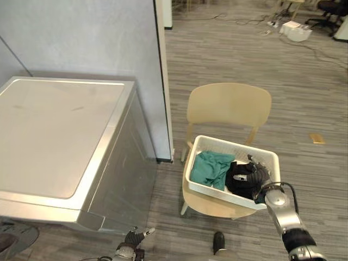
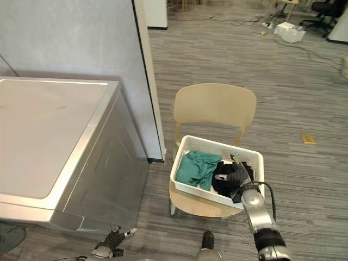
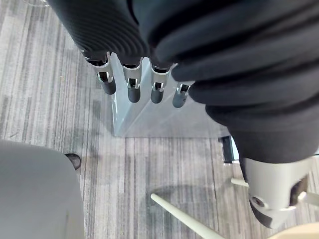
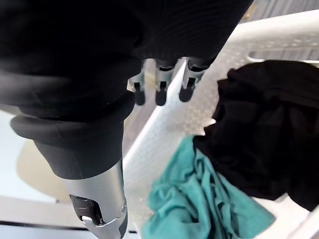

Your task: Pick up the laundry basket with both hands and put the clothes into the washing machine.

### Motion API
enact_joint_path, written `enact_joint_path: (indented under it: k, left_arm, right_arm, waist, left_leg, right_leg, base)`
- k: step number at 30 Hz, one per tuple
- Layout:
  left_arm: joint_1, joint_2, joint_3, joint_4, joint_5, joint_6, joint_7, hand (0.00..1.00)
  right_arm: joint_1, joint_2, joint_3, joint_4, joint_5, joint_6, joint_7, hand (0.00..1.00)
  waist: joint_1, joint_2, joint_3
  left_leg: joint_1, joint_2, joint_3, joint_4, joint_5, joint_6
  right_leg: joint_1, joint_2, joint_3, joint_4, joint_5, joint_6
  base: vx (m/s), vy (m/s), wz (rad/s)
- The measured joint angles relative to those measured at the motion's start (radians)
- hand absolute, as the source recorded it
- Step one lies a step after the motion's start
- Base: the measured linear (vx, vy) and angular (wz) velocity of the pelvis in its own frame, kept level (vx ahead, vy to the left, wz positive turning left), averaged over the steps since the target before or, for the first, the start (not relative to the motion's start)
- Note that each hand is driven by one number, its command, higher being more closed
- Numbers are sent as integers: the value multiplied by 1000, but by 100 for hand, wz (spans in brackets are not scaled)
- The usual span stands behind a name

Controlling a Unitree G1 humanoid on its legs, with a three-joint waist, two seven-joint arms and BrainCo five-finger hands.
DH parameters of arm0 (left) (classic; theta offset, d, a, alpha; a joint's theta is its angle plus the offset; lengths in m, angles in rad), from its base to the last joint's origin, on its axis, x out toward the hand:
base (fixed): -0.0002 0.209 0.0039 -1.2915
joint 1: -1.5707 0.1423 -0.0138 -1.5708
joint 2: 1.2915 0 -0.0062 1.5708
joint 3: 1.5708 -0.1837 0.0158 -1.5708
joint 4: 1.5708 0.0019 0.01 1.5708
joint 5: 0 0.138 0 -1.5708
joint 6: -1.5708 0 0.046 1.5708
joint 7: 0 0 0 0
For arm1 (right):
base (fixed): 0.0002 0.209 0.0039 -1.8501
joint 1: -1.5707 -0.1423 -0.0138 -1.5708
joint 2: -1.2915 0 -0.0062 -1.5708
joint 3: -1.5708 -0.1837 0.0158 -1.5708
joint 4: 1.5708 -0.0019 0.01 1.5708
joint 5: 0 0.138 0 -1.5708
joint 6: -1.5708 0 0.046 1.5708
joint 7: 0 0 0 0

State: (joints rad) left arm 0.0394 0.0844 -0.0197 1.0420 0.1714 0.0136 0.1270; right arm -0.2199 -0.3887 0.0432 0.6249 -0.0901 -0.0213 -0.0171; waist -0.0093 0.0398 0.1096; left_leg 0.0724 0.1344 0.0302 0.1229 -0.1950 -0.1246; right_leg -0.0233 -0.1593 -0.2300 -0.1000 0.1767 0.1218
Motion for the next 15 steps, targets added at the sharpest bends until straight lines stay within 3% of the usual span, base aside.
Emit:
enact_joint_path:
  k: [4,10,15]
  left_arm:
    - [-23,2,-31,-59,-4,-3,3,0]
    - [-61,-2,-61,-111,-73,-25,11,0]
    - [-78,-2,-56,-140,-106,-34,31,0]
  right_arm:
    - [-198,-36,37,201,-41,13,-5,0]
    - [-422,-65,84,322,-78,30,-11,0]
    - [-506,-78,118,334,-82,31,-34,0]
  waist:
    - [28,21,88]
    - [53,66,218]
    - [60,66,273]
  left_leg:
    - [-62,-10,-35,37,19,0]
    - [-186,-14,-87,95,54,-12]
    - [-262,-13,-91,117,61,-14]
  right_leg:
    - [-16,-13,-34,1,13,-15]
    - [-129,-29,-70,92,11,-29]
    - [-213,-41,-74,157,-15,-45]
  base:
    - [-97,-31,32]
    - [-143,-42,25]
    - [-186,-40,8]
